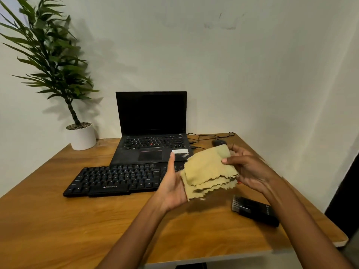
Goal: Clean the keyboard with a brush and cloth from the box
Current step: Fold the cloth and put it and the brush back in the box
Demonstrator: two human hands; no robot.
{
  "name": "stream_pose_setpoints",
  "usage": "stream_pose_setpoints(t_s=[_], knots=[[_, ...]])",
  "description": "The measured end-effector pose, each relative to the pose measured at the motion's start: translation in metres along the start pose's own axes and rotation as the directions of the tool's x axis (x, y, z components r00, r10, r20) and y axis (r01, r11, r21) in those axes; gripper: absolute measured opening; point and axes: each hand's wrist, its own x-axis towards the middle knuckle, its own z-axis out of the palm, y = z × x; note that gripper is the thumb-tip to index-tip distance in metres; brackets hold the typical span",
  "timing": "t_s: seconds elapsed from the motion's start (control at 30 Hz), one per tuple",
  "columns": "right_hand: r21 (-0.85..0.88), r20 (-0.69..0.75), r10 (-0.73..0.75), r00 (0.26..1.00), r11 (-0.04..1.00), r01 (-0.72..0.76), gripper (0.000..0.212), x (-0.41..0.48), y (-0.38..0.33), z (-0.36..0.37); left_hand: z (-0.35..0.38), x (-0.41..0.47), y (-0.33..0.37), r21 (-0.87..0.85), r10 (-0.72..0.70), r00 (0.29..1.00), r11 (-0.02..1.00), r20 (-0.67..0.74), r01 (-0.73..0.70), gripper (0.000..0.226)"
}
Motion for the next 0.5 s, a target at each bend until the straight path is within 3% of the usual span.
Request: stream_pose_setpoints(t_s=[0.1, 0.17, 0.27, 0.33, 0.43, 0.5], knots=[[0.003, -0.117, 0.071, 0.991, 0.997, -0.071, 0.032, 0.004, 0.010, -0.006, 0.008, -0.002, 0.007, 0.107, 0.035, 0.999, 0.994, -0.032, -0.032, 0.041], [0.030, -0.155, 0.089, 0.984, 0.996, -0.085, 0.036, 0.006, 0.014, -0.007, 0.008, 0.001, 0.007, 0.201, 0.103, 0.990, 0.976, -0.101, -0.081, 0.045], [0.041, -0.135, -0.087, 0.987, 0.995, 0.093, 0.045, 0.008, 0.019, -0.010, 0.011, 0.008, 0.011, 0.309, 0.361, 0.927, 0.898, -0.103, -0.315, 0.057], [0.015, -0.112, -0.231, 0.967, 0.972, 0.234, 0.042, 0.006, 0.020, -0.008, 0.014, 0.011, 0.015, 0.290, 0.466, 0.881, 0.857, -0.081, -0.426, 0.046], [-0.251, -0.116, -0.347, 0.931, 0.917, 0.310, 0.031, 0.004, 0.023, -0.002, 0.015, 0.015, 0.014, 0.337, 0.471, 0.878, 0.843, -0.086, -0.419, 0.024], [-0.276, -0.141, -0.372, 0.918, 0.905, 0.324, 0.032, 0.004, 0.025, -0.002, 0.014, 0.015, 0.014, 0.335, 0.420, 0.905, 0.863, -0.063, -0.377, 0.024]])
